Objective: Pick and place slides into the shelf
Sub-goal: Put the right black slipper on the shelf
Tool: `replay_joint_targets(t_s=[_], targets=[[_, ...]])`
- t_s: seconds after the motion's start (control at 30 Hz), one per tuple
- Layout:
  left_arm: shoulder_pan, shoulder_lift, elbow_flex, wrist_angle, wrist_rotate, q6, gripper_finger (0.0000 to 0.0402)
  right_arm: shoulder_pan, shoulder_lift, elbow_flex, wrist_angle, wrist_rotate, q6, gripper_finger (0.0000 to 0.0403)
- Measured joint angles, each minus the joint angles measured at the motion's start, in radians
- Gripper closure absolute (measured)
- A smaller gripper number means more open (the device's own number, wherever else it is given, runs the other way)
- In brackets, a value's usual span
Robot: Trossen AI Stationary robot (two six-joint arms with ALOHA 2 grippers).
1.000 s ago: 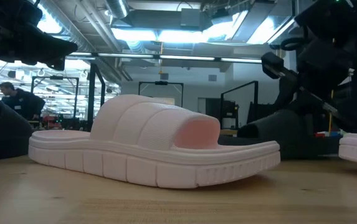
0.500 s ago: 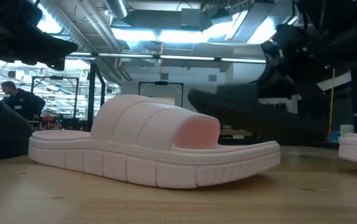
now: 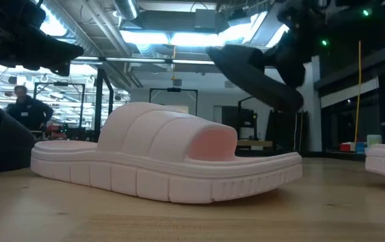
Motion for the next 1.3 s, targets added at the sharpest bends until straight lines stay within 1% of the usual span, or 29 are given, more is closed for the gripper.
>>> replay_joint_targets(t_s=[0.1,0.2,0.3,0.4,0.57,0.67,0.77,0.87,0.93,0.97,1.1,1.2,1.3], targets=[[0.000,0.000,0.000,0.000,0.000,0.000,0.0401,-0.023,0.000,0.071,-0.045,0.017,-0.003,0.0391],[0.000,0.000,0.000,0.000,0.000,0.000,0.0401,-0.058,0.006,0.158,-0.161,0.018,0.003,0.0391],[0.000,0.000,0.000,0.000,0.000,0.000,0.0401,-0.096,0.043,0.252,-0.264,0.028,0.006,0.0391],[0.000,0.000,0.000,0.000,0.000,0.000,0.0401,-0.135,0.110,0.350,-0.360,0.037,0.005,0.0391],[0.000,0.000,0.000,0.000,0.000,0.002,0.0401,-0.187,0.245,0.523,-0.534,0.115,0.002,0.0391],[0.000,0.000,0.000,0.000,0.000,0.002,0.0401,-0.209,0.317,0.617,-0.619,0.135,0.012,0.0391],[0.000,0.000,0.000,0.000,0.000,0.002,0.0401,-0.226,0.377,0.716,-0.738,0.159,0.075,0.0391],[0.000,0.000,0.000,0.000,0.000,0.002,0.0401,-0.244,0.425,0.811,-0.909,0.156,0.171,0.0391],[0.000,0.000,0.000,0.000,0.000,0.002,0.0401,-0.259,0.456,0.868,-1.040,0.141,0.249,0.0391],[0.000,0.000,0.000,0.000,0.000,0.002,0.0401,-0.266,0.469,0.897,-1.115,0.115,0.293,0.0391],[0.000,0.000,0.000,0.000,0.000,0.002,0.0401,-0.301,0.500,0.995,-1.331,-0.053,0.490,0.0391],[0.000,0.000,0.000,0.000,0.000,0.002,0.0401,-0.323,0.511,1.028,-1.410,-0.074,0.541,0.0391],[0.000,0.000,0.000,0.000,0.000,0.002,0.0401,-0.344,0.509,1.031,-1.428,-0.088,0.547,0.0391]])
